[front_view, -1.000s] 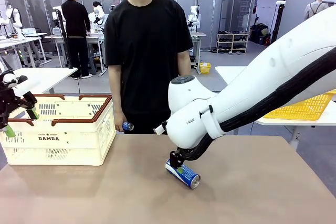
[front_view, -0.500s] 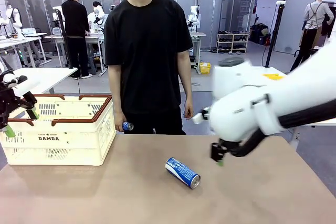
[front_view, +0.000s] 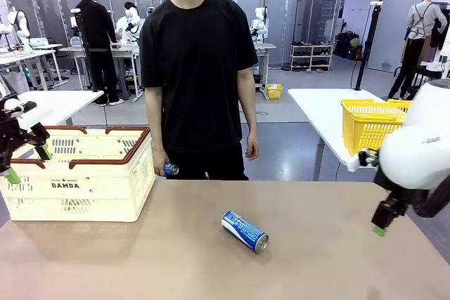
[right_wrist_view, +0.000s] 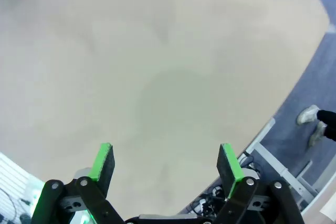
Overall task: Place the drinks into the Shopping basket.
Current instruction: Pick up one drink and place it into the Shopping basket.
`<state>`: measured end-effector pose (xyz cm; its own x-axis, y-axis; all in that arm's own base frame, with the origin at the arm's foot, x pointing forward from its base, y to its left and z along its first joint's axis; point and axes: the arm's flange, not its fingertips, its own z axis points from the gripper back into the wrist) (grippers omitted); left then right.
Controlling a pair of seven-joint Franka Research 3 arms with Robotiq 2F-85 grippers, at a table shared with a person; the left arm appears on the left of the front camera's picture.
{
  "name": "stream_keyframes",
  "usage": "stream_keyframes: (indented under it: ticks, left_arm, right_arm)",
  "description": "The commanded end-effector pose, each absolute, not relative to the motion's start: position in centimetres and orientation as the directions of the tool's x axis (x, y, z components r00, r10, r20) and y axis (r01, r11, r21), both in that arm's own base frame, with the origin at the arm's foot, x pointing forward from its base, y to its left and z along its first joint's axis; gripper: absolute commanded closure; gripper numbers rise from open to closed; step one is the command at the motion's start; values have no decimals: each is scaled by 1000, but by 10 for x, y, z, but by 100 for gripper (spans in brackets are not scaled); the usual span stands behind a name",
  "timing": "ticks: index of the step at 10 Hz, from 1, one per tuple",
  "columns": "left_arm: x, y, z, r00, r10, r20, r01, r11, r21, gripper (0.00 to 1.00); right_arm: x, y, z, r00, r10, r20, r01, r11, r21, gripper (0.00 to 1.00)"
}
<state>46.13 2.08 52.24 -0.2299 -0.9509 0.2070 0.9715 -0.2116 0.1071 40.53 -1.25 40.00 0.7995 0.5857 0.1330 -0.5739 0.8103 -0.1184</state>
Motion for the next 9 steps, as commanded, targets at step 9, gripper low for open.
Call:
stream_keyframes:
  ticks: [9]
  left_arm:
    - [464, -26, 533, -342, -905, 252, 934, -298, 196, 0]
  right_arm:
    - [404, -31, 402, 797, 588, 137, -578, 809, -109, 2]
